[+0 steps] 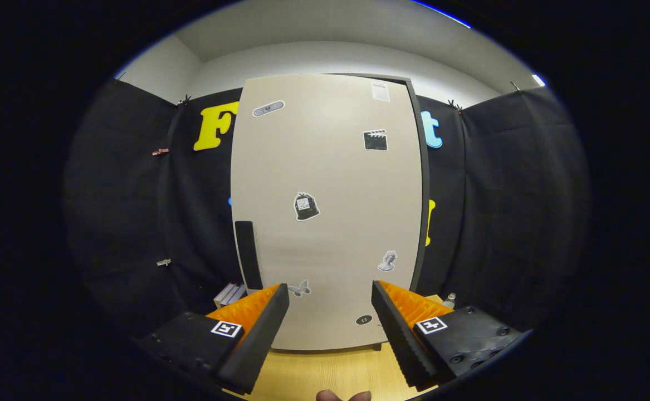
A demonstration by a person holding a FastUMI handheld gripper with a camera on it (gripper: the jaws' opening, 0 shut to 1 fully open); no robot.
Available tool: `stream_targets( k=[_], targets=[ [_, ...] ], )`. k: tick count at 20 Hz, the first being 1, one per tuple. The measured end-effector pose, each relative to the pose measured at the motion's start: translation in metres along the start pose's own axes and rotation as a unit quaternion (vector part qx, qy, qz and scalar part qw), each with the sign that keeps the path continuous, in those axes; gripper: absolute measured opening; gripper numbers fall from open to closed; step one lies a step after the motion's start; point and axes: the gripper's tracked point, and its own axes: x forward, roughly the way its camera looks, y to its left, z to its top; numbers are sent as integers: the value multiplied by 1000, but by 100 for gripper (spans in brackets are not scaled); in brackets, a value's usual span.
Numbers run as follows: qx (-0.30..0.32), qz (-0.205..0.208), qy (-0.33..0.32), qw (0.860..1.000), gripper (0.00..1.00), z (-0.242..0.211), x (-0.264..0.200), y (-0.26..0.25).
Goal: Open the shoe cabinet door, grab the shoes and put them into the shoe cabinet, then close the shoe cabinet door.
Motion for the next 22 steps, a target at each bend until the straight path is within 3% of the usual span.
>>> stream_targets(
  k=[22],
  targets=[
    [10,-1,-6,1000,97,2,-9,-7]
  ],
)
